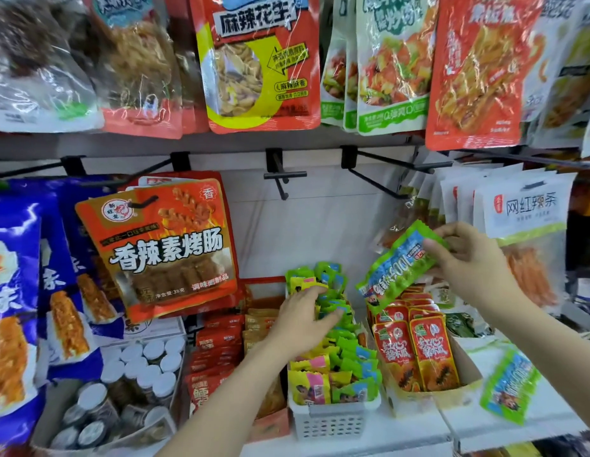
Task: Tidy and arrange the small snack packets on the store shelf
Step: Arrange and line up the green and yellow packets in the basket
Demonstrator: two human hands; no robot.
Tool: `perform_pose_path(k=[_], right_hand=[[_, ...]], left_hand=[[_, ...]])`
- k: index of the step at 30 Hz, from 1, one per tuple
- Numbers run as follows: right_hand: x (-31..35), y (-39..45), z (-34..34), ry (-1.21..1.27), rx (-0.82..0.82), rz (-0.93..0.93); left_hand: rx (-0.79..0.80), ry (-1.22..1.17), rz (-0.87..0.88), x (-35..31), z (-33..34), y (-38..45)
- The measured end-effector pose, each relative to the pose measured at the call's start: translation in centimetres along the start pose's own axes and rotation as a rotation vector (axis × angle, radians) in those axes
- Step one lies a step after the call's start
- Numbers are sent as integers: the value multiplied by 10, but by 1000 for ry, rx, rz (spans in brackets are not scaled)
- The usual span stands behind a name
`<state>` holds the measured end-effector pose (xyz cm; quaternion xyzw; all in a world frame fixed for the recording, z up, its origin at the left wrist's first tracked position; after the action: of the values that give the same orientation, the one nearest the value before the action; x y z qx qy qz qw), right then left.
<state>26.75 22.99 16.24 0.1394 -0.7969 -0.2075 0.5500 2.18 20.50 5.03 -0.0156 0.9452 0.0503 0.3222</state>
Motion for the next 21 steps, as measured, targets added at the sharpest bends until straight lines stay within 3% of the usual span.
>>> perform_pose_path(k=[3,8,13,21], right_hand=[[5,-2,7,104,86,43],[18,-7,36,308,219,100],[18,-6,51,301,185,173],[10,-11,60,250,167,242]], left_hand=[[-22,-339,-37,-6,-10,-15],[155,-986,-239,0,1,-42],[2,-1077,-355,16,-5,-59],[-88,-1054,-318,22,-17,-78]])
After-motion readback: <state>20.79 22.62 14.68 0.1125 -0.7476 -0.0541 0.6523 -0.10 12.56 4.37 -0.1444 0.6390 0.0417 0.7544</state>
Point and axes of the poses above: each hand's wrist, its own y-axis towards the middle knuckle, its own z-axis out of the palm, x = y × z, the point moved 7 cm from there along y, towards the middle knuckle, and after that the axes turned 6 degrees about -z, right-handed, at the moved point
